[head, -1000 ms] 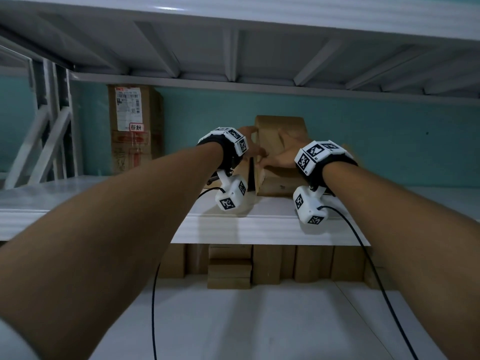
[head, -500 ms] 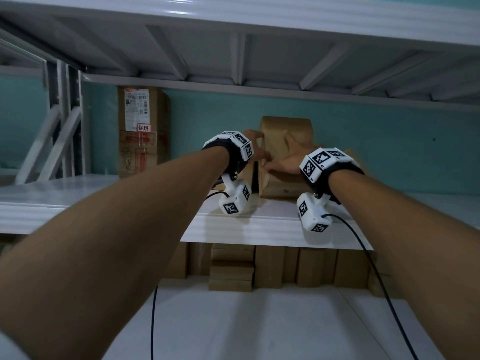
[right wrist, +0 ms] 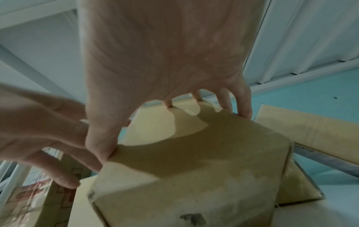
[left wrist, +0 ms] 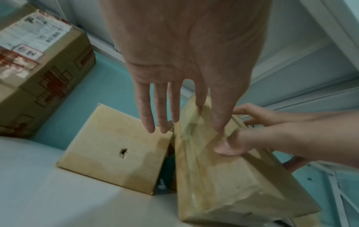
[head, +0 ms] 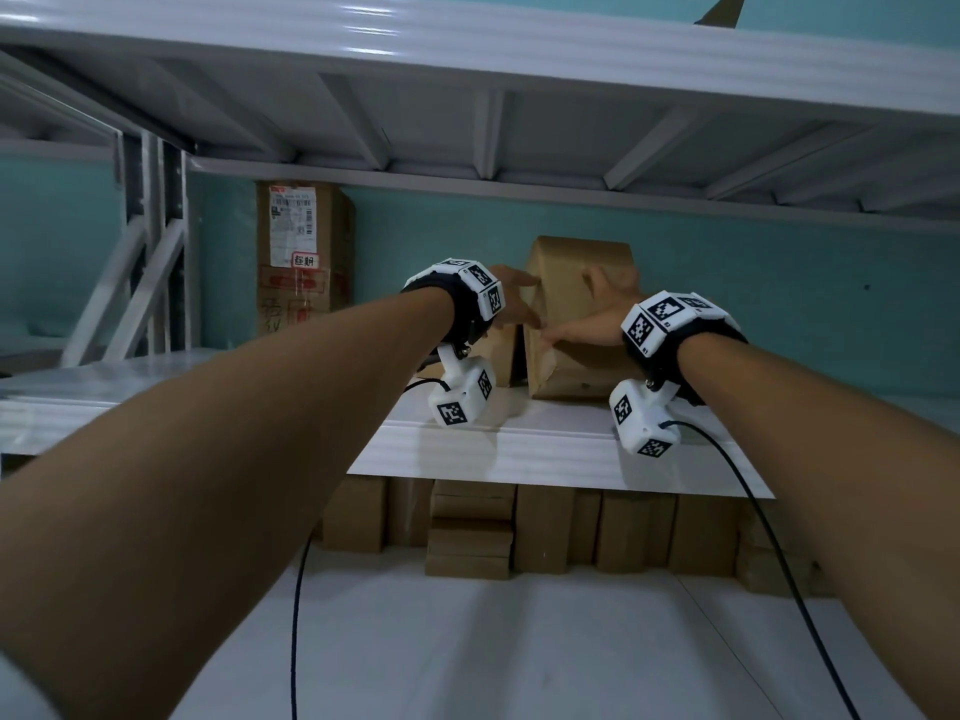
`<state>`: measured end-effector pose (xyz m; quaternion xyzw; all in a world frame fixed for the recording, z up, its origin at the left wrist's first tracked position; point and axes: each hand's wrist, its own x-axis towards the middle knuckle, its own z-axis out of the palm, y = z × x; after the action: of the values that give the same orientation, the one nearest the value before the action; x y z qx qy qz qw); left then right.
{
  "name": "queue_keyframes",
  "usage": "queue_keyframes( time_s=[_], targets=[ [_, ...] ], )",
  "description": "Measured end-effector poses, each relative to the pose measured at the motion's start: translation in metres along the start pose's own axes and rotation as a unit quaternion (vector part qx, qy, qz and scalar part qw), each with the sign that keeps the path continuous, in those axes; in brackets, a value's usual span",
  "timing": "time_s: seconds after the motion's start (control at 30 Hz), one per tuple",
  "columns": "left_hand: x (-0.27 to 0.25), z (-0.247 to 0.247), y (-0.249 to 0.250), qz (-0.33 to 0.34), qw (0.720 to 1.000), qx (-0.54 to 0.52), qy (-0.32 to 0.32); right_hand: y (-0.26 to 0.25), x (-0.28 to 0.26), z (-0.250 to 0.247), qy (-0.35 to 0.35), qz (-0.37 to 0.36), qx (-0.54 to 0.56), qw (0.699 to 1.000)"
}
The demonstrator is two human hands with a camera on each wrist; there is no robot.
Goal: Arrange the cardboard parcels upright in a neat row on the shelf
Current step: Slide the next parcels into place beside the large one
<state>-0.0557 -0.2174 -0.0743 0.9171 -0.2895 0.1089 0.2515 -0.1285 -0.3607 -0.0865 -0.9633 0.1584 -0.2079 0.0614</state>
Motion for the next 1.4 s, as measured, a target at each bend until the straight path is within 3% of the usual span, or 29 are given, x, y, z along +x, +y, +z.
queue_keyframes(
  time_s=[0.4,0.53,0.8,0.9,1.17,1.4],
  targets=[
    [-0.005,-0.018,-0.001,0.051,0.980,0.189,0.031,0.022,-0.025,-0.058,0.031,0.054,0.122,0.991],
    [-0.015,-0.020,0.017,0.081,0.983,0.157,0.046,0.015,-0.039,-0.071,-0.008,0.020,0.173,0.985],
    [-0.032,-0.028,0.033,0.248,0.919,0.288,0.106,-0.003,-0.069,-0.088,-0.018,-0.076,0.200,0.977],
    [-0.039,-0.034,0.037,0.264,0.904,0.317,0.108,-0.008,-0.057,-0.091,-0.042,-0.094,0.184,0.978],
    [-0.053,-0.036,0.039,0.241,0.925,0.284,0.080,-0.005,-0.044,-0.093,-0.042,-0.065,0.190,0.979],
    [-0.059,-0.036,0.038,0.232,0.936,0.246,0.100,-0.005,-0.040,-0.096,-0.061,-0.067,0.231,0.969]
  ],
)
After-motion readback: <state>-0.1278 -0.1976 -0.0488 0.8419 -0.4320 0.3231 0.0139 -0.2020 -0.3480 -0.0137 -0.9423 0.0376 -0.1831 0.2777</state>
